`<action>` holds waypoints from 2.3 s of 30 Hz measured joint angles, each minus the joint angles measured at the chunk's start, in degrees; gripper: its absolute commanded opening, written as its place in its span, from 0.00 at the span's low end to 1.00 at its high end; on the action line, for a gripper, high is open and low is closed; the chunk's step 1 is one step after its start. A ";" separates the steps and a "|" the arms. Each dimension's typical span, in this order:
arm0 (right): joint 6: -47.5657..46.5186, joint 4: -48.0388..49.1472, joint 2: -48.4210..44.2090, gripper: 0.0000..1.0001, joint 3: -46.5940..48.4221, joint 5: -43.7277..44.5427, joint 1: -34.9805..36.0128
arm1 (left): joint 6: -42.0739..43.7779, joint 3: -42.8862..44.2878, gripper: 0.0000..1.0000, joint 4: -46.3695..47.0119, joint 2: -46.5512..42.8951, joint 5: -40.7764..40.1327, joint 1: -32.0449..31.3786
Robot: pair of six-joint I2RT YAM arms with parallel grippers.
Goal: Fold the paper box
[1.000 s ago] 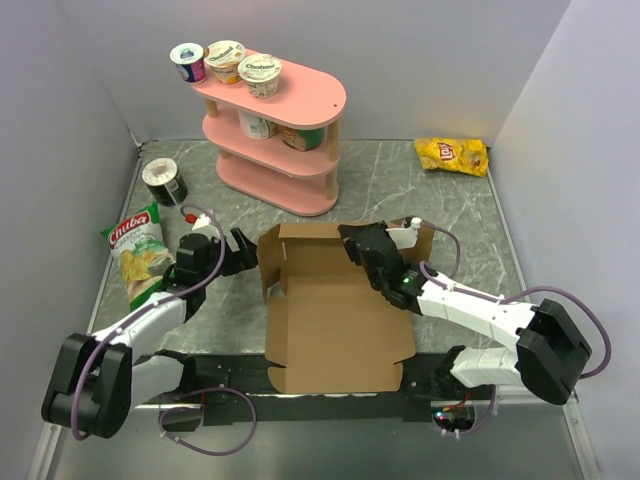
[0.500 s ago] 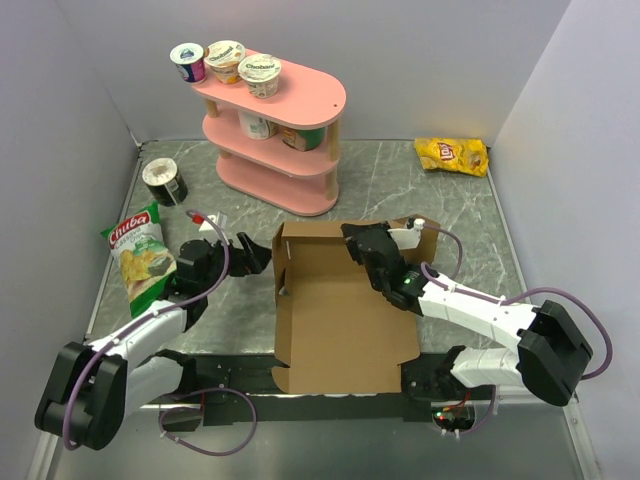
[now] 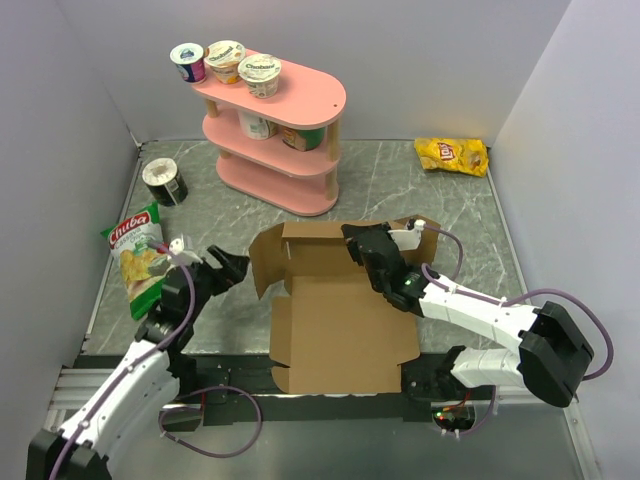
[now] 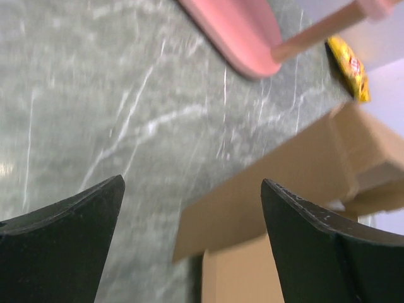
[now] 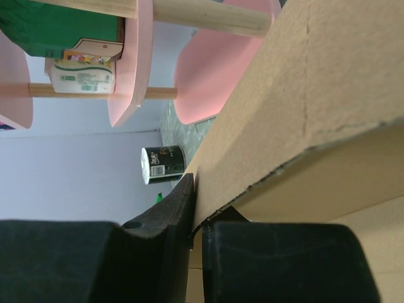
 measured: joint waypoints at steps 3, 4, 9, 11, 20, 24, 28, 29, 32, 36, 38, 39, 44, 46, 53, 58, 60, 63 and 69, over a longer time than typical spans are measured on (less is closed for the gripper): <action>-0.02 -0.02 -0.02 0.13 0.00 0.00 0.00 | -1.20 -2.54 0.94 -3.96 -5.60 1.79 -0.63; -0.02 -0.02 -0.02 0.13 0.00 0.00 0.00 | -1.20 -3.06 0.95 -4.74 -6.97 2.71 -0.85; -0.02 -0.22 -0.24 0.13 0.00 -0.02 0.00 | -0.70 -5.53 0.95 -7.54 -16.94 8.57 -2.08; -0.02 -0.28 -0.28 0.13 0.00 -0.02 0.00 | -0.74 -5.92 0.94 -7.76 -18.34 9.55 -2.45; -0.02 -0.85 -0.81 0.13 -0.04 -0.02 0.00 | -0.74 -8.98 0.93 -8.81 -9.20 13.05 -5.62; -0.04 -1.07 -0.98 0.13 -0.04 0.02 0.00 | -0.76 -8.92 0.93 -8.81 -4.42 11.98 -8.96; -0.02 -1.20 -0.98 0.13 -0.04 0.04 0.00 | -1.38 -8.26 0.92 -8.85 -0.76 9.90 -12.61; -0.02 -1.20 -0.98 0.13 -0.04 0.04 0.00 | -1.62 -7.78 0.91 -8.85 -0.04 9.14 -13.55; -0.02 -1.22 -0.98 0.13 -0.04 0.07 0.00 | -2.14 -6.75 0.81 -8.96 2.03 7.56 -16.94; -0.02 -1.22 -0.98 0.13 -0.04 0.04 0.00 | -3.74 -5.14 0.64 -9.77 5.57 4.28 -19.82; 0.00 -1.22 -0.98 0.13 -0.04 0.04 0.00 | -4.68 -3.93 0.54 -10.51 8.20 2.38 -20.92; 0.00 -1.25 -0.98 0.13 -0.04 0.07 0.00 | -5.03 -3.28 0.52 -10.95 9.20 1.62 -21.42; 0.00 -1.25 -0.98 0.14 -0.04 0.07 0.00 | -6.95 -0.70 0.49 -12.68 13.84 -3.23 -24.94; 0.00 -1.25 -0.98 0.14 -0.07 0.07 0.00 | -7.61 0.24 0.48 -13.05 15.52 -5.01 -26.25; 0.00 -1.38 -1.31 0.14 -0.33 0.26 0.00 | -10.40 3.69 0.51 -13.97 21.55 -8.81 -28.39; 0.00 -1.70 -1.64 0.14 -0.44 0.70 0.00 | -12.33 6.34 0.68 -14.73 25.11 -11.13 -28.55; 0.00 -1.66 -1.92 0.14 -0.76 0.76 0.00 | -12.04 6.32 0.76 -15.93 23.30 -12.11 -28.65; 0.00 -1.84 -2.60 0.15 -1.22 0.92 0.00 | -11.78 5.14 0.87 -19.32 15.74 -14.03 -28.65; -0.24 -1.86 -3.32 0.15 -1.64 1.20 0.00 | -9.40 4.68 0.89 -20.50 0.50 -16.63 -28.24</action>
